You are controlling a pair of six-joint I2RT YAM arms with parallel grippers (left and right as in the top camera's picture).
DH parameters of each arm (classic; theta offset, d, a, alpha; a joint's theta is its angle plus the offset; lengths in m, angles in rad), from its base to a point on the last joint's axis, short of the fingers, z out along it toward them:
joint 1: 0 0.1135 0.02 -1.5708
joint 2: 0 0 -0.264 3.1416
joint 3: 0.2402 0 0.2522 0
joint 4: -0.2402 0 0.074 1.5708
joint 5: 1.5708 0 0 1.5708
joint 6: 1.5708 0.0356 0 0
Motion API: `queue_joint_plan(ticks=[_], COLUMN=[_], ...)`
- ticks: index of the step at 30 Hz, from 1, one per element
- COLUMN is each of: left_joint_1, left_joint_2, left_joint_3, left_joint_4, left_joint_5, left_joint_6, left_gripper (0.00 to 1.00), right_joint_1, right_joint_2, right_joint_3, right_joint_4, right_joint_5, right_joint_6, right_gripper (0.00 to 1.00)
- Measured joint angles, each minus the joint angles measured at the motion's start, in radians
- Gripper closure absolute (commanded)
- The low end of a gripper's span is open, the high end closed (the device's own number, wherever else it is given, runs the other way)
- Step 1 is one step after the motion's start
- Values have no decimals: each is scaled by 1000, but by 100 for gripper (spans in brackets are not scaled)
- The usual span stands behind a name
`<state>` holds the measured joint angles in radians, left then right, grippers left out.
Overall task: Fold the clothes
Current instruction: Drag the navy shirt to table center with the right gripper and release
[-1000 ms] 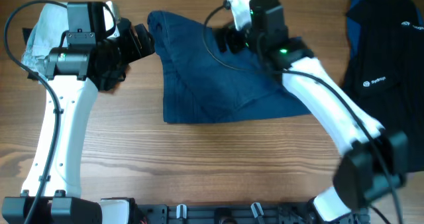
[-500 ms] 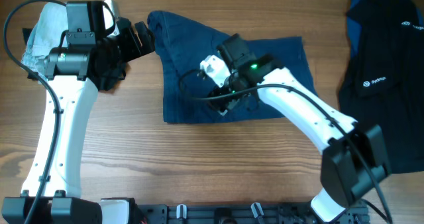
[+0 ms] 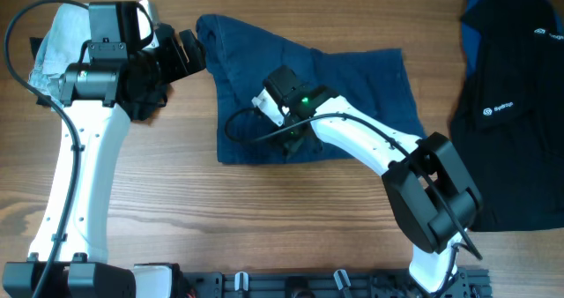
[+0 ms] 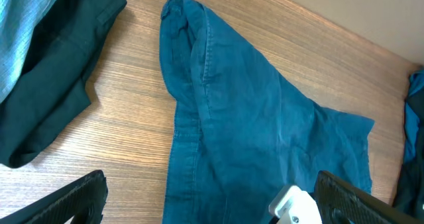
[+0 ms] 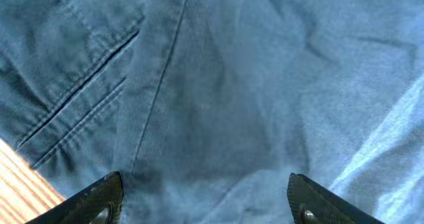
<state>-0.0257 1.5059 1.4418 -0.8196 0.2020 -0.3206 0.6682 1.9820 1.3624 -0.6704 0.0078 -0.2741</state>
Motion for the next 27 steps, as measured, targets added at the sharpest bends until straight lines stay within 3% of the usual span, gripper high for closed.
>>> queue_joint_plan(ticks=[4, 8, 13, 23, 26, 27], left_joint_1=[0, 0, 0, 0, 0, 0], left_joint_2=[0, 0, 0, 0, 0, 0], left_joint_3=[0, 0, 0, 0, 0, 0], left_joint_4=[0, 0, 0, 0, -5, -6], left_joint_5=[0, -3, -9, -12, -12, -12], left_joint_6=[0, 0, 0, 0, 0, 0], left_gripper=[0, 0, 0, 0, 0, 0], right_joint_1=[11, 41, 69, 71, 71, 70], right_joint_2=[14, 19, 21, 38, 60, 63], right_joint_3=[0, 0, 0, 0, 0, 1], right_joint_4=[2, -32, -74, -22, -16, -15], right_joint_5=[26, 35, 16, 11, 15, 14], right_joint_6=[20, 40, 53, 83, 93, 95], right_gripper=[33, 19, 16, 29, 36, 43])
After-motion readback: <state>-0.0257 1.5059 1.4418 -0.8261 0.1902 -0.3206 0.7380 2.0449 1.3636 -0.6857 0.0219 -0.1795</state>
